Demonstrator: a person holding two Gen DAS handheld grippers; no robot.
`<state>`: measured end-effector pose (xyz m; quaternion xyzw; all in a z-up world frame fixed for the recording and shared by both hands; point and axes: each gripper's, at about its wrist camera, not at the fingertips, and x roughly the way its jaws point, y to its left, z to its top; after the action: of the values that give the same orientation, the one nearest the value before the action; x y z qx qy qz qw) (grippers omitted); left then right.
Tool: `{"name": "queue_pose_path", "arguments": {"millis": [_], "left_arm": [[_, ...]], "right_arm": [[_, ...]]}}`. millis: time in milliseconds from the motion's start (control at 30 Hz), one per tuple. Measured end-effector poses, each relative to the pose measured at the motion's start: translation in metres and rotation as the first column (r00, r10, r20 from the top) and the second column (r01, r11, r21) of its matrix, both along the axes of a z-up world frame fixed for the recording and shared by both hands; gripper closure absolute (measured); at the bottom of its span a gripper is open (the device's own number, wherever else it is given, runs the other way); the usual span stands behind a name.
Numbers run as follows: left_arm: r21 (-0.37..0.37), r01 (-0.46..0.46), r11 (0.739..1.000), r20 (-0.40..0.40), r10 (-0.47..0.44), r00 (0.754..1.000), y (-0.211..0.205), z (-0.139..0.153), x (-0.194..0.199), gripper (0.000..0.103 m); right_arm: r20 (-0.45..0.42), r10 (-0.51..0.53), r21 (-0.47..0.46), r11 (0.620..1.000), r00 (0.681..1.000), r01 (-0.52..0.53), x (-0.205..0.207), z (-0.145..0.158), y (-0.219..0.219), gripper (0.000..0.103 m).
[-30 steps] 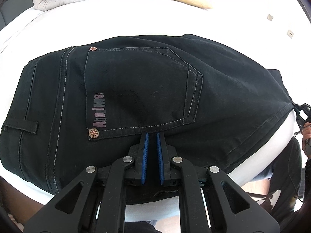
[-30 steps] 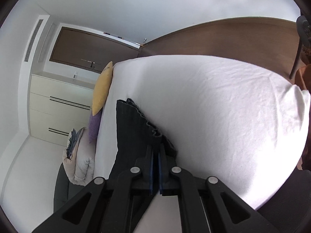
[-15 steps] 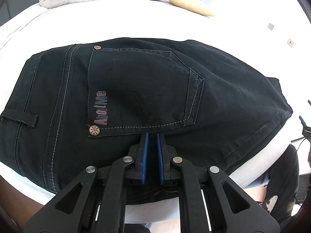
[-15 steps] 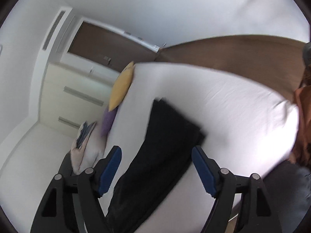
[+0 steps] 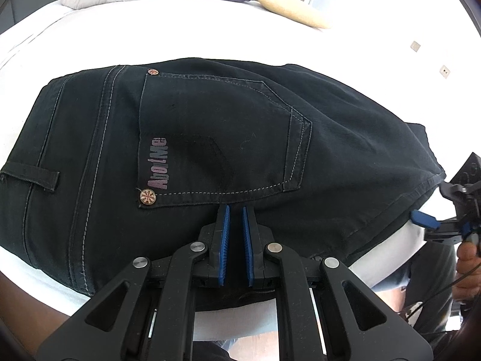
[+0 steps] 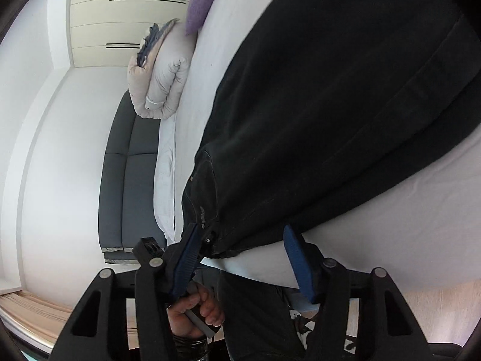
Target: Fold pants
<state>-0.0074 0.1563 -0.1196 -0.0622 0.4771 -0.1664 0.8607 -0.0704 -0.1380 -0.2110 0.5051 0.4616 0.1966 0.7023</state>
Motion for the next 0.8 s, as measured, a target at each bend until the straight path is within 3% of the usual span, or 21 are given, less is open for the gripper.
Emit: {"name": "queue_pose_path", "arguments": {"millis": [200, 267, 367, 433, 500, 633, 800], "left_arm": [[-0.001, 0.011, 1.000, -0.004, -0.011, 1.000, 0.005, 0.002, -0.002, 0.094], [0.005, 0.013, 1.000, -0.004, -0.013, 1.000, 0.006, 0.004, -0.005, 0.094], [0.021, 0.017, 1.000, -0.002, -0.017, 1.000, 0.001, 0.006, -0.007, 0.094], [0.026, 0.020, 0.999, -0.004, -0.020, 1.000, 0.002, 0.004, -0.008, 0.094], [0.027, 0.025, 0.999, -0.005, -0.025, 1.000, 0.002, 0.004, -0.011, 0.094], [0.041, 0.039, 0.998, -0.002, -0.039, 0.999, 0.002, 0.005, -0.015, 0.094], [0.047, 0.025, 0.999, 0.002, -0.025, 1.000, 0.005, 0.010, -0.021, 0.094]], "right_arm": [[-0.017, -0.009, 0.031, 0.999, 1.000, 0.009, 0.017, -0.007, -0.003, 0.042], [-0.035, -0.003, 0.046, 0.999, 0.999, 0.004, 0.027, -0.011, 0.000, 0.048], [-0.039, 0.020, 0.028, 0.999, 0.999, -0.018, 0.037, -0.016, 0.007, 0.065], [-0.049, 0.027, -0.001, 1.000, 0.998, -0.027, 0.039, -0.020, 0.008, 0.091], [-0.053, 0.028, 0.003, 1.000, 0.998, -0.027, 0.036, -0.025, 0.007, 0.096], [-0.027, 0.046, -0.052, 0.998, 0.999, -0.047, 0.024, -0.024, 0.009, 0.099], [-0.022, 0.045, -0.046, 0.998, 0.999, -0.046, 0.019, -0.030, 0.012, 0.100]]}}
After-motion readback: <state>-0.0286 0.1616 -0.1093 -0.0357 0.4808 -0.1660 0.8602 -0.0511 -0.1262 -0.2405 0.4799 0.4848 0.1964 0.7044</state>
